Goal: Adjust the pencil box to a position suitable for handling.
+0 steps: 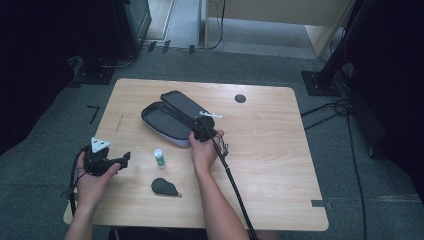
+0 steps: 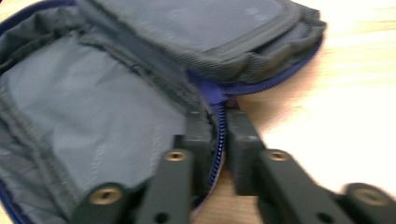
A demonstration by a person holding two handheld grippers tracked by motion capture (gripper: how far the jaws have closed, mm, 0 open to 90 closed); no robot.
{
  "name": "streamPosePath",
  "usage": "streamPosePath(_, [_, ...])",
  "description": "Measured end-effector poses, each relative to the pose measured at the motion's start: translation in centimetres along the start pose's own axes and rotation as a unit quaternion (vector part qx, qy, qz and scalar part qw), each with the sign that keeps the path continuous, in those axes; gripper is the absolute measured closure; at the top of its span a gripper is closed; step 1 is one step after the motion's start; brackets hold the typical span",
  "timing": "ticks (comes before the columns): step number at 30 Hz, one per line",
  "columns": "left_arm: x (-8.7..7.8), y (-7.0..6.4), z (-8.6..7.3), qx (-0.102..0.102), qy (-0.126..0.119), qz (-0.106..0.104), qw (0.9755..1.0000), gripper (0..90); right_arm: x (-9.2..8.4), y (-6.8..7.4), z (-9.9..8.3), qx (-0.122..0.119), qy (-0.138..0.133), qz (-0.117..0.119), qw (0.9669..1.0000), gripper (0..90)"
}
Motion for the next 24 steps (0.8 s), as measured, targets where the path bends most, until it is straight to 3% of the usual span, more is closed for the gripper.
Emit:
streamPosePath(7, [0.5, 0.5, 0.5, -0.031, -0.007, -0.022, 0.9993, 15.6, -0.3, -0.6, 0.5, -0.018, -0.013, -0.002, 0.9998, 88.7])
streamPosePath(12, [0.6, 1.7, 2.0, -0.063, -0.019, -0.037, 0.9971, 17.8, -1.3, -0.6, 1.4, -0.027, -0.027, 0.027, 0.9989, 89.0])
streamPosePath(18, [0.5, 1.9, 3.8, -0.067, -0.029, -0.051, 0.996, 21.7, -2.5, -1.1, 2.8, -0.054, -0.04, 0.066, 0.9955, 89.1])
streamPosePath(24, [0.9, 1.1, 4.6, -0.06, -0.032, -0.064, 0.9956, 22.2, -3.9, -2.2, 4.0, -0.076, -0.048, 0.08, 0.9927, 89.1])
Point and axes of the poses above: each handheld gripper's, and its own axes: x roughly forward along the jaws, z roughly out of its top, y roughly to its left, the point moved 2 cm from there along x, roughly forward along the jaws, and after that the axes turned 3 degrees about -y, right-handed, at the moved point
